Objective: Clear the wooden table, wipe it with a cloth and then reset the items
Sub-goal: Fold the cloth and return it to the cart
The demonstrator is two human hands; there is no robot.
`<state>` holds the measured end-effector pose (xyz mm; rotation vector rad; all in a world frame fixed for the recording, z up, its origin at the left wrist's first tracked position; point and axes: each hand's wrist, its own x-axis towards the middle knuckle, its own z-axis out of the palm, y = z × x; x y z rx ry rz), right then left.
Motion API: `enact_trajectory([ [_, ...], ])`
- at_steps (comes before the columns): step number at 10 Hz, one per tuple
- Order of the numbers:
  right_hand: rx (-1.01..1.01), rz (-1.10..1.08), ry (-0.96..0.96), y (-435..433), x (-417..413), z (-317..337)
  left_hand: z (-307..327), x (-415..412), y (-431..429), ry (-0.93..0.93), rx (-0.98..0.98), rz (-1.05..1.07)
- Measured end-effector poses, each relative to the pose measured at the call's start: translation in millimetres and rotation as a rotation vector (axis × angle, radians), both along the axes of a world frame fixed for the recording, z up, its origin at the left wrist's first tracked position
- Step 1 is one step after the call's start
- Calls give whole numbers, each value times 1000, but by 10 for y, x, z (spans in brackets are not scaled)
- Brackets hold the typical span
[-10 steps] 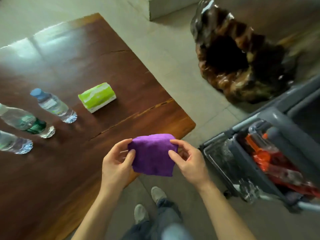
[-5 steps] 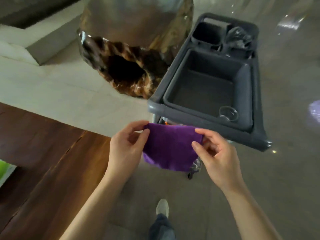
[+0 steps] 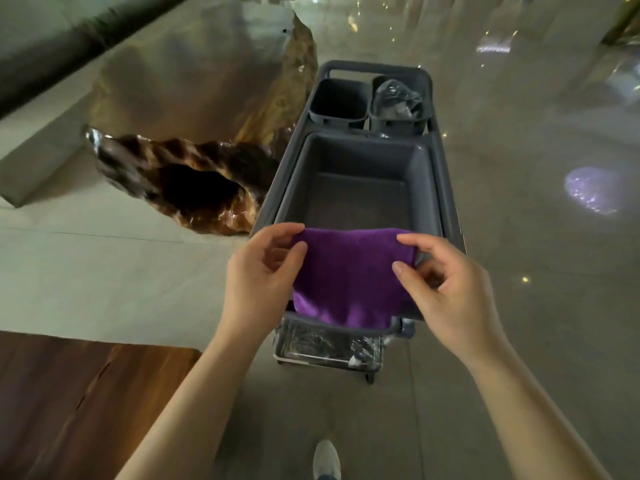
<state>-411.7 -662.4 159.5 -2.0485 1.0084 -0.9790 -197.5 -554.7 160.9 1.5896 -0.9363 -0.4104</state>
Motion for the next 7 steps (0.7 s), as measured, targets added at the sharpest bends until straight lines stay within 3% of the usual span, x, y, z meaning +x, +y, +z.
enact_trajectory([
  [2, 55, -5, 160, -13, 40, -489, -586, 32, -33, -99, 296, -1],
  [4, -170, 40, 455, -80, 40, -653, -751, 33, -27, -556, 360, -75],
  [5, -194, 47, 498, -143, 12, -656, -720, 52, -68, -709, 419, -51],
  [7, -64, 112, 481, -170, 14, -574, -726, 95, -71, -740, 434, -106],
])
